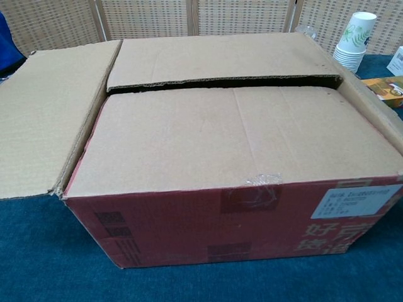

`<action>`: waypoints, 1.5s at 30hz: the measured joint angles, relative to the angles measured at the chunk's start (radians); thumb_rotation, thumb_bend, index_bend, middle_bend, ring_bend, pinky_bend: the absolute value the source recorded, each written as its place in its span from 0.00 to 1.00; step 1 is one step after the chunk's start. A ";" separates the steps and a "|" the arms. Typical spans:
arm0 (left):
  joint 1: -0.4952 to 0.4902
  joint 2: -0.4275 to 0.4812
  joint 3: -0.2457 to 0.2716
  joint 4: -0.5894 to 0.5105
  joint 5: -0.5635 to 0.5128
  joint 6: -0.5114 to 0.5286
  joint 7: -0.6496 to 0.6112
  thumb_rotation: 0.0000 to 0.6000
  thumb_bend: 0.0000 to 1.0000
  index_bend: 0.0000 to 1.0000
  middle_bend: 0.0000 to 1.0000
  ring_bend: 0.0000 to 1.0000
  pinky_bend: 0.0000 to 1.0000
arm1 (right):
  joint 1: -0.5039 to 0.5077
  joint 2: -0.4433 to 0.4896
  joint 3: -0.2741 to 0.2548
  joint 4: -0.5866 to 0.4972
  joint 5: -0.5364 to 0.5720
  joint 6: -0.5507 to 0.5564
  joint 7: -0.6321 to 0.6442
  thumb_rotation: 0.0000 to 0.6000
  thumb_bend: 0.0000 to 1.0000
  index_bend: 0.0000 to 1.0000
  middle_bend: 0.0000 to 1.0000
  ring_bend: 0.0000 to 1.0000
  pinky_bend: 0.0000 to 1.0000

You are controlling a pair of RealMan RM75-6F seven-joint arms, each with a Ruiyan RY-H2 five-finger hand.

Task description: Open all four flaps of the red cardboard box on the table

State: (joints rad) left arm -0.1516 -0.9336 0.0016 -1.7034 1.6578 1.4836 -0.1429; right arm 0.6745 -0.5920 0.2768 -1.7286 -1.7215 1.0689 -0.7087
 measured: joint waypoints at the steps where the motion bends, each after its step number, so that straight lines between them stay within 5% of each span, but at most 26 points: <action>1: 0.000 -0.001 0.000 0.001 0.001 0.000 -0.003 0.95 0.00 0.20 0.02 0.00 0.08 | -0.014 -0.024 0.000 0.001 0.005 0.035 0.008 1.00 0.32 0.38 0.11 0.01 0.25; 13: 0.004 -0.013 -0.001 0.016 0.017 0.029 -0.020 0.94 0.01 0.20 0.02 0.00 0.08 | -0.139 -0.139 -0.053 -0.007 0.051 0.190 0.273 1.00 0.36 0.36 0.28 0.17 0.29; 18: 0.004 -0.027 -0.004 0.024 0.026 0.041 -0.005 0.94 0.00 0.20 0.02 0.00 0.08 | -0.176 -0.138 -0.082 -0.033 0.061 0.204 0.394 1.00 0.36 0.32 0.24 0.16 0.29; 29: -0.007 -0.055 -0.005 0.033 0.033 0.031 0.022 0.95 0.00 0.20 0.01 0.00 0.08 | -0.222 -0.198 -0.165 -0.082 -0.016 0.201 0.404 1.00 0.33 0.23 0.19 0.09 0.27; 39: 0.002 -0.046 0.004 0.025 0.061 0.063 0.012 0.99 0.00 0.16 0.00 0.00 0.09 | -0.183 -0.279 -0.149 -0.150 0.037 0.125 0.371 1.00 0.34 0.18 0.15 0.06 0.25; 45: 0.007 -0.045 0.011 0.014 0.083 0.076 0.021 1.00 0.01 0.15 0.00 0.00 0.09 | -0.147 -0.333 -0.134 -0.183 0.105 0.056 0.338 0.94 0.30 0.06 0.06 0.00 0.21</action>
State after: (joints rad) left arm -0.1449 -0.9790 0.0127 -1.6899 1.7404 1.5600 -0.1223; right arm 0.5275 -0.9247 0.1426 -1.9114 -1.6163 1.1251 -0.3704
